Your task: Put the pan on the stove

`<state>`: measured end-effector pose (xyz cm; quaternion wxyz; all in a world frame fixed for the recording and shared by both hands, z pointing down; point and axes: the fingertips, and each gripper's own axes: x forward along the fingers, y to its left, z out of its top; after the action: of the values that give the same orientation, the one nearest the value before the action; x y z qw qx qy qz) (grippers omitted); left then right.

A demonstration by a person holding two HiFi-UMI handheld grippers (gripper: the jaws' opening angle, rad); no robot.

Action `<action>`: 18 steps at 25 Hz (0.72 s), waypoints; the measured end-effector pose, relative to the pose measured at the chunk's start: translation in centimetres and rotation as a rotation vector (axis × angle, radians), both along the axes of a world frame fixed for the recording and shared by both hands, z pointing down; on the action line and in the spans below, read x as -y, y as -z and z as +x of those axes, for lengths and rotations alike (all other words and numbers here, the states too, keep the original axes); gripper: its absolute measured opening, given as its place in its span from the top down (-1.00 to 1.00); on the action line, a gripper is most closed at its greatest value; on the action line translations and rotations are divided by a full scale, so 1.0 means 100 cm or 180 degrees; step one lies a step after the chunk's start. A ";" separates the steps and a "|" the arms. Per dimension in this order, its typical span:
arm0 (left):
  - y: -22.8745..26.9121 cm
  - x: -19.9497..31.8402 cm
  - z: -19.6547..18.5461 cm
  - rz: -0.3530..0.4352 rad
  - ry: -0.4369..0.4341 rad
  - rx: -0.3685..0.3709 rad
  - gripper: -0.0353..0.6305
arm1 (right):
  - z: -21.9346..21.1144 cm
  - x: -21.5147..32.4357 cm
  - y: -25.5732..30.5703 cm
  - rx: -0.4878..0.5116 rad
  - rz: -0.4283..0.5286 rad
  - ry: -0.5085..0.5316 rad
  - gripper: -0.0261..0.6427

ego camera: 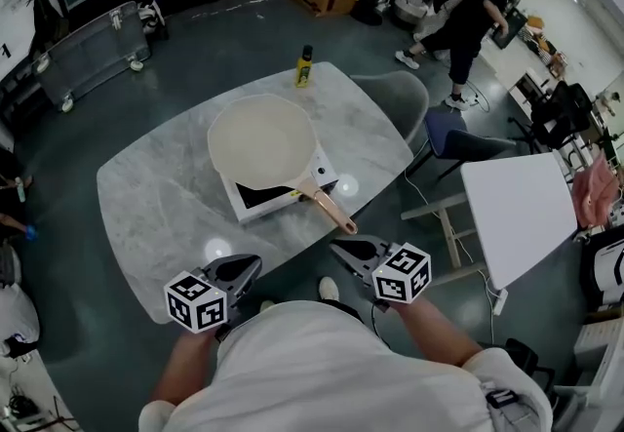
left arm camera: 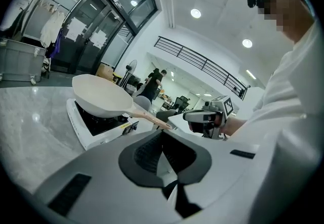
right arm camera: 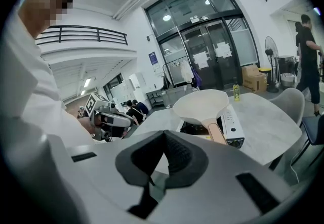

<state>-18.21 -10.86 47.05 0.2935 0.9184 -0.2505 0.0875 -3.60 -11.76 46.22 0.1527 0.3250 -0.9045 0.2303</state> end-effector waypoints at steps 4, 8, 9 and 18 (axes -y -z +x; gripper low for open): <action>-0.003 0.000 -0.003 -0.0007 -0.0039 0.0004 0.84 | -0.004 -0.005 -0.002 -0.0030 0.0001 -0.0023 0.90; -0.004 -0.002 -0.005 -0.0017 -0.0071 0.0006 0.84 | -0.006 -0.009 -0.003 -0.0056 -0.0011 -0.0051 0.90; -0.005 -0.003 -0.006 -0.0025 -0.0074 0.0006 0.84 | -0.007 -0.009 -0.003 -0.0060 -0.0014 -0.0052 0.90; -0.006 -0.005 -0.018 -0.0071 -0.0090 0.0003 0.84 | -0.016 -0.013 -0.001 -0.0096 -0.0016 -0.0072 0.91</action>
<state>-19.96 -10.32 47.64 0.3023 0.9185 -0.2367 0.0949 -5.24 -10.50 46.27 0.1645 0.3383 -0.8977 0.2294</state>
